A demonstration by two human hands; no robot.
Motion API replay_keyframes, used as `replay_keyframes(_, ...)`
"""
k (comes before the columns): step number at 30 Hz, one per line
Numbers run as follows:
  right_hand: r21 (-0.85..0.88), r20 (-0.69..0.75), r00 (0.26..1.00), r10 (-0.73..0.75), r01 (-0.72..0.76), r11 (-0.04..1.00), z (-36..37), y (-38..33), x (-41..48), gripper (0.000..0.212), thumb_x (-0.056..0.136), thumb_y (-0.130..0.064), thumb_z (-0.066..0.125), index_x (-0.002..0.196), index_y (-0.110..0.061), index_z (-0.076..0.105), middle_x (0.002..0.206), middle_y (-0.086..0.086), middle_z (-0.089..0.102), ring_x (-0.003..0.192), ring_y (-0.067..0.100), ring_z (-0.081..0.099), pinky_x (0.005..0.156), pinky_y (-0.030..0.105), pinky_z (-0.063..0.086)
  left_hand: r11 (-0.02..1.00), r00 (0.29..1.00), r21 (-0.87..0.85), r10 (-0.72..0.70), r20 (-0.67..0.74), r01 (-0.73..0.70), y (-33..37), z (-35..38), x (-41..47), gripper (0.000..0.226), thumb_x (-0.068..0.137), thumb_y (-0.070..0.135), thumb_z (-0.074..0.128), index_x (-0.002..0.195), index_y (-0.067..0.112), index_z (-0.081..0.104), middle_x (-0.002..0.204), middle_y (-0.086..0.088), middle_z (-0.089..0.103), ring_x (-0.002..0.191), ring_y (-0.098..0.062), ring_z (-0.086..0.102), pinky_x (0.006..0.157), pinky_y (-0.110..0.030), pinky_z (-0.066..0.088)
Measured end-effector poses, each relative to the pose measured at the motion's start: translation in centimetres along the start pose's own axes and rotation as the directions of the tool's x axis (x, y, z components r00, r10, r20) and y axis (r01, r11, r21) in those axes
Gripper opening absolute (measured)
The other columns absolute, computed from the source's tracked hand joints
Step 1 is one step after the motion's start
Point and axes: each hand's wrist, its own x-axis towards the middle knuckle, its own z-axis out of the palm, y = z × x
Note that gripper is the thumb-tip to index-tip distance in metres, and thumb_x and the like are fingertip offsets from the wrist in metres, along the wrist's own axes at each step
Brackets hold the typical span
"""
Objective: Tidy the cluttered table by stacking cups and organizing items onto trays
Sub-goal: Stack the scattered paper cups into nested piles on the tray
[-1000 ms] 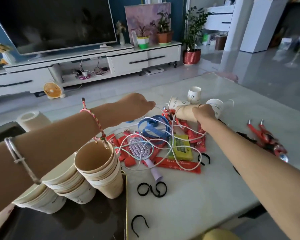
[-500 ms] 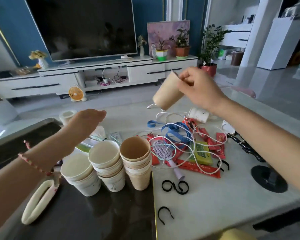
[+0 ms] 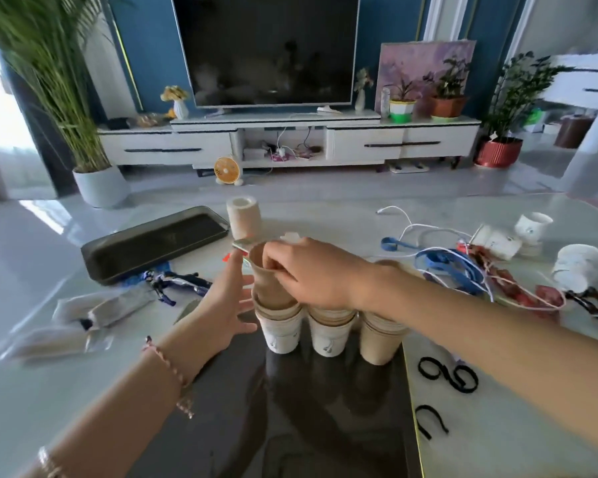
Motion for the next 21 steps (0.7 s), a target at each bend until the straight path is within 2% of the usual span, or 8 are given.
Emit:
replay_keyframes(4, 0.017, 0.092, 0.996, 0.02, -0.022, 1.0, 0.3, 0.2, -0.2, 0.031, 0.092, -0.027, 0.054, 0.119, -0.013, 0.049, 0.113, 0.006, 0.059, 0.1, 0.022, 0.055, 0.079, 0.029, 0.041, 0.994, 0.997, 0.093, 0.06, -0.051, -0.056, 0.3, 0.4, -0.4, 0.054, 0.096, 0.053, 0.022, 0.109, 0.013, 0.055, 0.114, -0.007, 0.055, 0.113, -0.023, 0.047, 0.096, -0.042, 0.033)
replay_keyframes(7, 0.093, 0.027, 0.997, 0.073, -0.076, 0.993, -1.1, 1.1, -0.4, 0.028, 0.094, -0.02, 0.051, 0.121, -0.015, 0.052, 0.114, 0.007, 0.062, 0.1, 0.019, 0.058, 0.085, 0.029, 0.044, 0.931, 0.94, 0.276, 0.293, -0.177, -0.238, 1.5, 1.1, -0.6, 0.03, 0.099, 0.034, 0.031, 0.087, 0.015, 0.051, 0.082, -0.002, 0.05, 0.081, -0.017, 0.047, 0.071, -0.031, 0.036)
replay_keyframes(9, 0.114, -0.036, 0.994, 0.103, -0.099, 0.989, -2.3, 2.0, -0.9, 0.024, 0.093, -0.016, 0.052, 0.116, -0.013, 0.057, 0.11, 0.006, 0.065, 0.096, 0.017, 0.06, 0.086, 0.028, 0.046, 0.866, 0.883, 0.347, 0.436, -0.172, -0.36, 2.5, 2.1, -0.9, 0.027, 0.097, 0.025, 0.039, 0.072, 0.019, 0.048, 0.072, 0.002, 0.045, 0.07, -0.014, 0.044, 0.061, -0.028, 0.034)
replay_keyframes(13, 0.278, -0.258, 0.94, 0.221, -0.147, 0.949, -4.6, 5.0, -4.2, 0.013, 0.09, -0.01, 0.055, 0.096, -0.016, 0.065, 0.083, -0.006, 0.067, 0.075, -0.001, 0.06, 0.069, 0.005, 0.043, 0.782, 0.842, 0.388, 0.538, -0.028, -0.487, 4.3, 5.9, -1.2, 0.012, 0.092, 0.015, 0.049, 0.097, 0.017, 0.06, 0.088, -0.004, 0.057, 0.082, -0.019, 0.051, 0.076, -0.028, 0.039)
replay_keyframes(15, 0.357, -0.299, 0.9, 0.316, -0.201, 0.912, -5.8, 7.0, -6.7, 0.013, 0.089, -0.011, 0.055, 0.091, -0.02, 0.064, 0.079, -0.01, 0.067, 0.072, -0.007, 0.061, 0.065, 0.004, 0.045, 0.759, 0.841, 0.398, 0.537, 0.064, -0.514, 5.0, 8.4, -1.2, 0.012, 0.091, 0.013, 0.05, 0.096, 0.018, 0.06, 0.097, -0.004, 0.06, 0.088, -0.019, 0.054, 0.083, -0.029, 0.043)
replay_keyframes(18, 0.387, -0.287, 0.83, 0.479, -0.357, 0.85, -7.7, 11.2, -10.9, 0.012, 0.088, -0.012, 0.057, 0.088, -0.022, 0.063, 0.079, -0.008, 0.067, 0.069, -0.003, 0.062, 0.062, 0.008, 0.047, 0.715, 0.844, 0.455, 0.492, 0.213, -0.531, 6.0, 12.7, -1.1, 0.012, 0.09, 0.012, 0.051, 0.084, 0.019, 0.059, 0.085, -0.002, 0.056, 0.077, -0.017, 0.049, 0.069, -0.025, 0.039)
replay_keyframes(19, 0.429, -0.26, 0.805, 0.533, -0.398, 0.811, -7.9, 12.3, -11.5, 0.012, 0.088, -0.01, 0.057, 0.087, -0.02, 0.062, 0.079, -0.005, 0.067, 0.067, -0.001, 0.062, 0.061, 0.009, 0.047, 0.711, 0.846, 0.462, 0.475, 0.241, -0.53, 6.5, 13.1, -1.0, 0.013, 0.09, 0.012, 0.051, 0.082, 0.018, 0.059, 0.082, -0.002, 0.055, 0.074, -0.017, 0.046, 0.066, -0.025, 0.036)
replay_keyframes(21, 0.661, -0.191, 0.671, 0.716, -0.451, 0.599, -8.8, 15.8, -15.0, 0.012, 0.09, -0.004, 0.054, 0.086, -0.013, 0.06, 0.078, 0.005, 0.065, 0.061, 0.007, 0.061, 0.058, 0.014, 0.049, 0.699, 0.847, 0.48, 0.419, 0.326, -0.531, 7.2, 16.4, -0.6, 0.015, 0.09, 0.011, 0.05, 0.079, 0.016, 0.058, 0.081, -0.005, 0.052, 0.072, -0.018, 0.044, 0.064, -0.026, 0.035)
